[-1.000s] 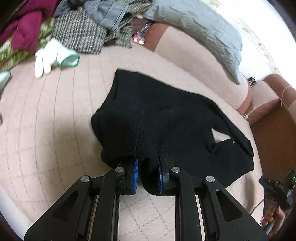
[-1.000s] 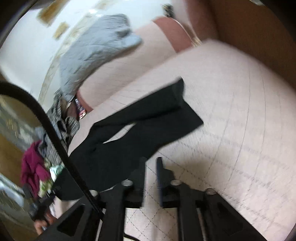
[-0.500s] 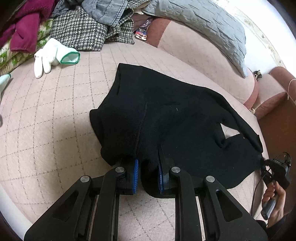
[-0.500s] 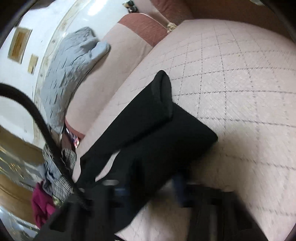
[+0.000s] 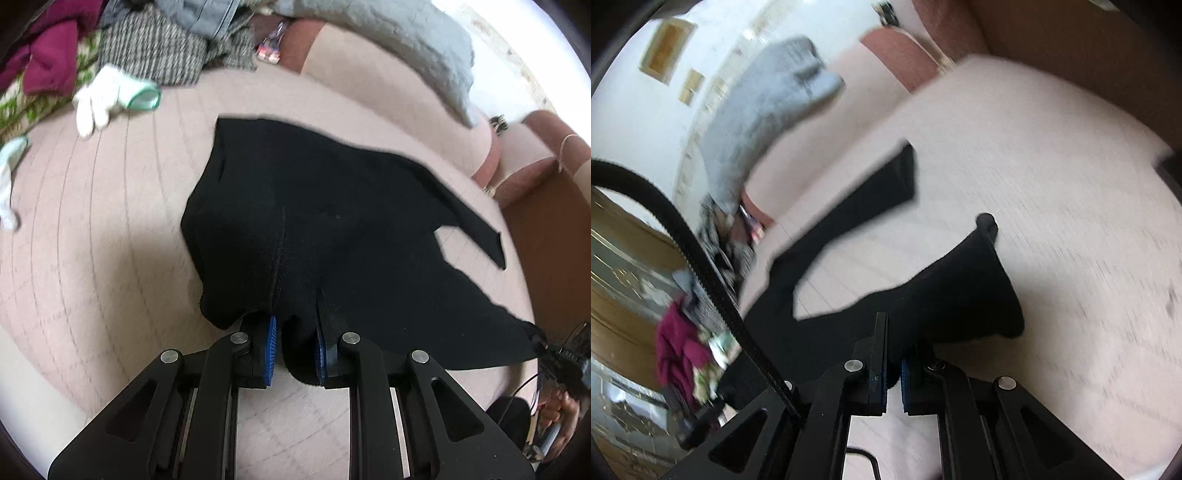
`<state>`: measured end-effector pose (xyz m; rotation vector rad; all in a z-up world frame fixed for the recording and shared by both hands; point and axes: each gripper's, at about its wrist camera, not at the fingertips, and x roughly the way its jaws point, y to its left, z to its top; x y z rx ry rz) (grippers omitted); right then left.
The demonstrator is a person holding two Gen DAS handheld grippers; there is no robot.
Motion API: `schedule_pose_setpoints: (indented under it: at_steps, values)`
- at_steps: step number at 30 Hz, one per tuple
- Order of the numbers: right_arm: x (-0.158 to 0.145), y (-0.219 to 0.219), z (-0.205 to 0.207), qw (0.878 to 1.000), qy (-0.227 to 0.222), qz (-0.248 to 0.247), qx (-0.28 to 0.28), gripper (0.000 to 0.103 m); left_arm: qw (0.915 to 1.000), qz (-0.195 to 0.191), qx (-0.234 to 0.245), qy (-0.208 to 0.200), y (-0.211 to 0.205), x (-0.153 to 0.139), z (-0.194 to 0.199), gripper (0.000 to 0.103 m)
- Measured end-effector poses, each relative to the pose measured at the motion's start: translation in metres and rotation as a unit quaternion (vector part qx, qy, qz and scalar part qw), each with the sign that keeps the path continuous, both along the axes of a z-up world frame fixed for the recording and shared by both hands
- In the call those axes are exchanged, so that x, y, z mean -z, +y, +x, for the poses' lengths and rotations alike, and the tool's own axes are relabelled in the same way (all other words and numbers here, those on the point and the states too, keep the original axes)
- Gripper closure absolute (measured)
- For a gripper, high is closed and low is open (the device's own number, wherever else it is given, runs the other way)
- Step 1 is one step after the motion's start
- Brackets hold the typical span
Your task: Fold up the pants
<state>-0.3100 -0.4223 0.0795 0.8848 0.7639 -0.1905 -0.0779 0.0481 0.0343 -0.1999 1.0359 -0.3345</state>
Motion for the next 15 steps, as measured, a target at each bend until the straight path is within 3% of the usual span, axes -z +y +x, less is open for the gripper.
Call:
schedule_pose_setpoints:
  at_steps: [3, 4, 6, 8, 10, 15]
  values:
    - [0.028, 0.004, 0.004, 0.997, 0.08, -0.01, -0.011, 0.098, 0.9997, -0.008, -0.005, 0.022, 0.004, 0.003, 0.0, 0.086]
    - [0.031, 0.005, 0.004, 0.996, 0.086, -0.014, -0.017, 0.098, 0.9997, -0.007, -0.005, 0.024, 0.005, 0.001, -0.001, 0.085]
    - [0.026, 0.003, -0.001, 0.996, 0.083, -0.027, -0.014, 0.086, 0.9997, 0.0, -0.001, 0.022, 0.011, -0.006, -0.004, 0.085]
    - [0.013, 0.002, -0.004, 0.992, 0.1, -0.079, 0.002, 0.074, 0.9997, 0.0, 0.002, 0.023, 0.018, -0.01, -0.008, 0.085]
    - [0.001, 0.005, -0.005, 0.988, 0.101, -0.121, 0.0, 0.074, 0.9997, 0.012, -0.008, 0.02, 0.027, -0.015, -0.012, 0.085]
    - [-0.019, 0.022, 0.001, 0.988, 0.061, -0.138, -0.03, 0.074, 0.9958, 0.076, -0.05, -0.014, 0.043, -0.026, -0.017, 0.085]
